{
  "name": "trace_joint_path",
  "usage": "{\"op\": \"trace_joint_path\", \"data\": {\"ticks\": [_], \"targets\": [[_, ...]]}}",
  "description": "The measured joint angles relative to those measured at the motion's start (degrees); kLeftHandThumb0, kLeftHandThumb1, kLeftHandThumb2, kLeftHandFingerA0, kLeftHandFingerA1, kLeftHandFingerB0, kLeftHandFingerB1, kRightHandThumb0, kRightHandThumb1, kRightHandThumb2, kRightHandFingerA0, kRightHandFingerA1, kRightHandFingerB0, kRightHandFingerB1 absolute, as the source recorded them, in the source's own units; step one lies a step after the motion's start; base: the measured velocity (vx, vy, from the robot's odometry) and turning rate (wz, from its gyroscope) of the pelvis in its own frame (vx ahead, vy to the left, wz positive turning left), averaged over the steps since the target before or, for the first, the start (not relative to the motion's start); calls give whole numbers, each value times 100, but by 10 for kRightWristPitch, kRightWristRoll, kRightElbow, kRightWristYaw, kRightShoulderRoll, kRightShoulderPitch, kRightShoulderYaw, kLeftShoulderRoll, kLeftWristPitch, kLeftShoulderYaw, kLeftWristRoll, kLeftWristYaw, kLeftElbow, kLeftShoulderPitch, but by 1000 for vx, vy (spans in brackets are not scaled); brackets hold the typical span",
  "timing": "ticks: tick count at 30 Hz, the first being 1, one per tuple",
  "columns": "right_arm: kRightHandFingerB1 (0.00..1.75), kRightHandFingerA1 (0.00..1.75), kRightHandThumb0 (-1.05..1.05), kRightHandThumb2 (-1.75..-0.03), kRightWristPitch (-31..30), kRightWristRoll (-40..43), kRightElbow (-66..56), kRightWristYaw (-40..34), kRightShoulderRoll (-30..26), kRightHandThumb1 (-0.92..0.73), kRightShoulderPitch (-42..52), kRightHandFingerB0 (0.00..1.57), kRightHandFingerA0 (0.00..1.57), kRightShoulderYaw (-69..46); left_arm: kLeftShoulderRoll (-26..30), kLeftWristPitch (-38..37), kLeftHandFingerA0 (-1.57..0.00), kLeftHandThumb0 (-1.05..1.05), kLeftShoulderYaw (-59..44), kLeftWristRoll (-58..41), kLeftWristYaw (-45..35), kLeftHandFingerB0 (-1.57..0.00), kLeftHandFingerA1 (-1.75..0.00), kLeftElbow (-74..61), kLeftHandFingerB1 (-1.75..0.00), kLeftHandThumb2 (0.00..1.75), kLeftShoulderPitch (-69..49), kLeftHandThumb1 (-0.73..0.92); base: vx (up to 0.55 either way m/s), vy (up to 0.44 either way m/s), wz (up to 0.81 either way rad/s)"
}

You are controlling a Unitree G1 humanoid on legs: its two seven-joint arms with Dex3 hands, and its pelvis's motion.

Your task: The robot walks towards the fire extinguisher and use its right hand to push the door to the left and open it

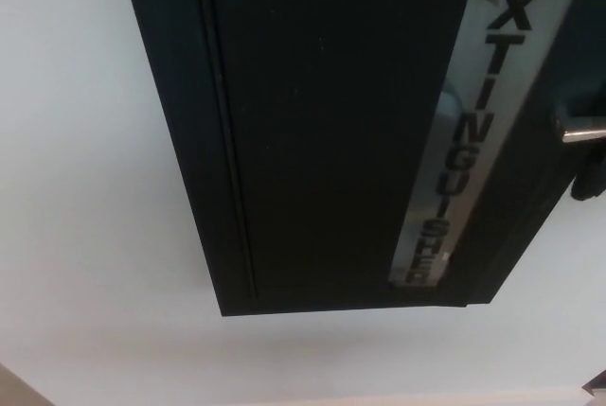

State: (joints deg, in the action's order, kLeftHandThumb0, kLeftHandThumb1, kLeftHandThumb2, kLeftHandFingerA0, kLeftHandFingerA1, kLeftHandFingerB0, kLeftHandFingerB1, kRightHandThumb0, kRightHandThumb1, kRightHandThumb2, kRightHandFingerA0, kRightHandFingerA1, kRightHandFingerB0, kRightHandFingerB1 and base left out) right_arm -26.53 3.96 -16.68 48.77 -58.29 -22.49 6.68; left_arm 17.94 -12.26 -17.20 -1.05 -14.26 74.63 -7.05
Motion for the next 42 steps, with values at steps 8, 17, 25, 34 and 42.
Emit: {"op": "trace_joint_path", "data": {"ticks": [8,17,25,34,42], "targets": [[56,68,-62,-85,-36,-14,-97,28,-8,-46,-24,40,59,23,0,0,-40,-71,-1,-2,-1,-28,-116,1,-92,55,8,49,0,0,0],[54,66,-63,-87,-55,6,-268,74,-34,-48,-40,39,57,15,0,0,-37,-66,-2,-3,-4,-28,-113,2,-90,53,11,50,-3,-2,1],[55,67,-66,-87,-65,25,-341,98,-56,-47,-63,39,58,-4,0,0,-45,-71,-3,-4,-4,-29,-111,4,-89,53,14,49,-3,-1,1],[54,67,-69,-90,-73,45,-393,99,-48,-49,-21,38,57,-27,-2,0,-35,-68,4,-3,-3,-28,-114,7,-91,53,32,50,0,0,0],[54,66,-64,-88,-89,48,-416,84,-29,-50,11,38,57,11,-5,0,-44,-72,11,-3,-4,-31,-93,7,-79,83,58,39,0,0,0]]}}
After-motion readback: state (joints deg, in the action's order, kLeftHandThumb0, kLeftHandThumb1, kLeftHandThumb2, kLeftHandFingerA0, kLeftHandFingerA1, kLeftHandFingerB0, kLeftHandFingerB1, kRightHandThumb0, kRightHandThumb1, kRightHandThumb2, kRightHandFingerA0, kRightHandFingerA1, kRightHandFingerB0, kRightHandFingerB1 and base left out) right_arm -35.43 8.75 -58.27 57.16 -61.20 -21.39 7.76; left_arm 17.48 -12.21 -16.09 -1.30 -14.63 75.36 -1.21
